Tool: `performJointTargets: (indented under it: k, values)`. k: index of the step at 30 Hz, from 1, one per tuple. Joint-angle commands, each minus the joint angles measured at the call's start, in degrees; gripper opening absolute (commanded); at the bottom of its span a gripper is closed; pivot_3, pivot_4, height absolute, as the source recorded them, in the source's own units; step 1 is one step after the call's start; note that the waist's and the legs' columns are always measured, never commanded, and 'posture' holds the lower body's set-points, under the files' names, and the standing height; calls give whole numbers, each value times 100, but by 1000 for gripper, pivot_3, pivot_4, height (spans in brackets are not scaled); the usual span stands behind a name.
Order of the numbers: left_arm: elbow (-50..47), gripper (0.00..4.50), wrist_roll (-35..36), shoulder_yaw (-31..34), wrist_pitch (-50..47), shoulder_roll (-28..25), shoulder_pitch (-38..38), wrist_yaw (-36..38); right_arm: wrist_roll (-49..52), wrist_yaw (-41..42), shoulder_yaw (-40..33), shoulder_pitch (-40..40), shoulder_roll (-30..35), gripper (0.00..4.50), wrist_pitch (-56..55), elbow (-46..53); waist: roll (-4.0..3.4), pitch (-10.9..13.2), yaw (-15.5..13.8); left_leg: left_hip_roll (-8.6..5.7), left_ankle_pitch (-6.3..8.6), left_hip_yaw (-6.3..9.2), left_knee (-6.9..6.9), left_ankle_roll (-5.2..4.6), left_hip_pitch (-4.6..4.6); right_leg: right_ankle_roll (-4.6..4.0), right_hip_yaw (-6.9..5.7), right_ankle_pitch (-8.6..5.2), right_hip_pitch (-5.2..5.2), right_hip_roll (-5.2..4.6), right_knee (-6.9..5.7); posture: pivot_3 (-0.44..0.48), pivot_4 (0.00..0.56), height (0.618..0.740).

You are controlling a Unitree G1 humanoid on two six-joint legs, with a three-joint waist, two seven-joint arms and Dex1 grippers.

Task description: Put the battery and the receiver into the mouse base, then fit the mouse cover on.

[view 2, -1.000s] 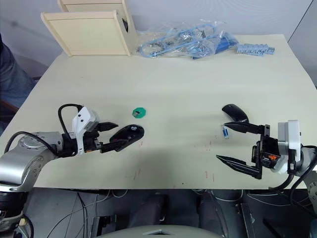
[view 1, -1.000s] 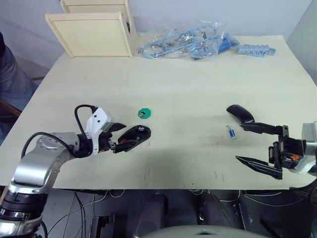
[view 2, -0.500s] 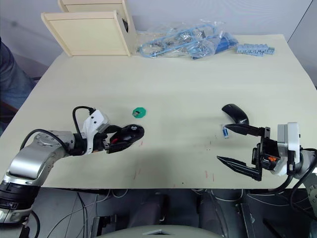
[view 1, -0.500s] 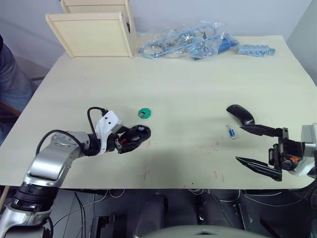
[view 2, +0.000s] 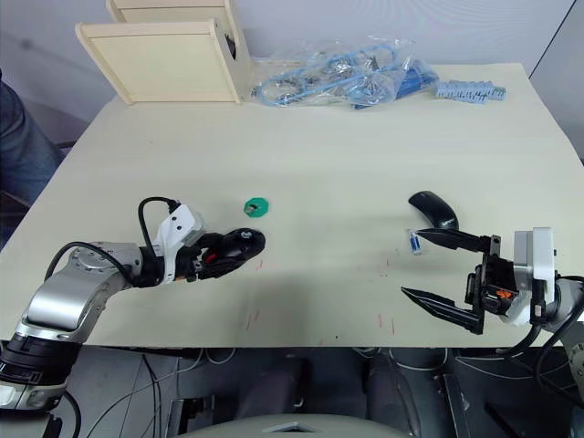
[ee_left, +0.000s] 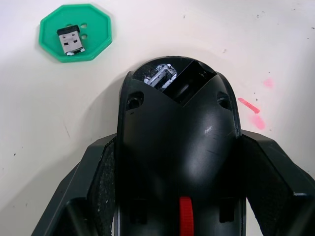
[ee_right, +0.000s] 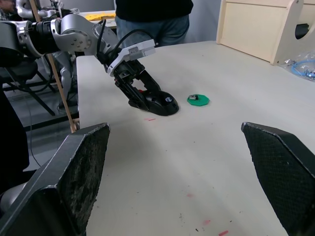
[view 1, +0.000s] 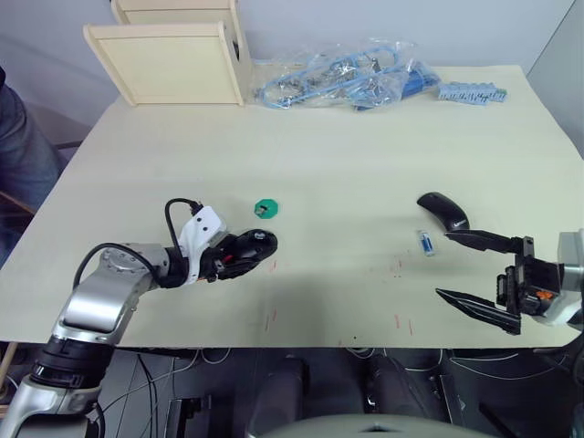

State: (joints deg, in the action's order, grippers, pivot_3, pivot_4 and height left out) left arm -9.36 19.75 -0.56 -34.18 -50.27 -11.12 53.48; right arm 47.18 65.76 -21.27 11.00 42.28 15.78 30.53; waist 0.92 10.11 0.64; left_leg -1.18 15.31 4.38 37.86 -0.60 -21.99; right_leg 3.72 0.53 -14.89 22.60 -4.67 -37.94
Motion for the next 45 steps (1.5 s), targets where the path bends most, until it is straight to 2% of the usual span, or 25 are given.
performJointTargets:
  k: [1,7,10,14,19,23,29,36,45]
  values:
    - [-65,2901,133,215,381,-44,12,341,21,-7,-155,39,-33,4500,-132,89,0,0,0,0,0,0,0,0,0,0,0,0,0,0,0,0,150,740]
    - [-260,2901,419,296,720,-175,-75,1054,26,-19,-262,186,-34,4500,-160,88,0,0,-1,1,0,0,0,0,-1,0,0,0,0,-1,1,0,150,740]
    - [-310,2901,279,138,912,-242,-151,1236,30,-21,-323,257,-21,4500,-172,88,0,0,-1,0,0,-1,0,0,0,0,0,0,0,0,0,0,150,740]
    - [-656,2901,-94,-419,1123,-203,-548,1389,35,-35,-579,563,-8,4500,-172,213,1,0,-27,-2,0,2,1,0,-4,0,-4,0,-1,0,2,0,150,740]
    - [-936,2901,-385,-974,597,-107,-1034,1230,84,-88,-824,881,-5,4500,-158,377,1,1,-17,-15,0,-2,5,-1,-4,6,1,3,-3,0,1,0,150,740]
    - [-1016,2901,-461,-1746,-345,312,-1892,1212,105,-60,-1174,1203,37,4500,-131,430,3,3,-11,-15,0,-3,10,-1,-3,5,3,3,-3,11,-4,0,150,740]
    - [-817,2901,-812,-2461,-835,931,-2532,923,159,-1,-1429,1379,132,4500,-67,430,7,5,16,-17,0,-4,22,-1,-6,7,6,2,-7,12,-2,0,150,740]
    - [-765,2901,-949,-2823,-1310,1562,-2782,580,92,329,-1740,1597,305,4500,-55,166,7,5,-3,-16,0,-3,29,-2,-7,7,6,3,-8,15,-4,0,150,740]
    - [-801,2901,-1138,-3137,-1664,1821,-2705,199,-4,623,-1924,1685,453,4500,-20,-102,6,5,1,-16,0,-3,35,-2,-8,7,7,3,-8,14,-5,0,150,740]
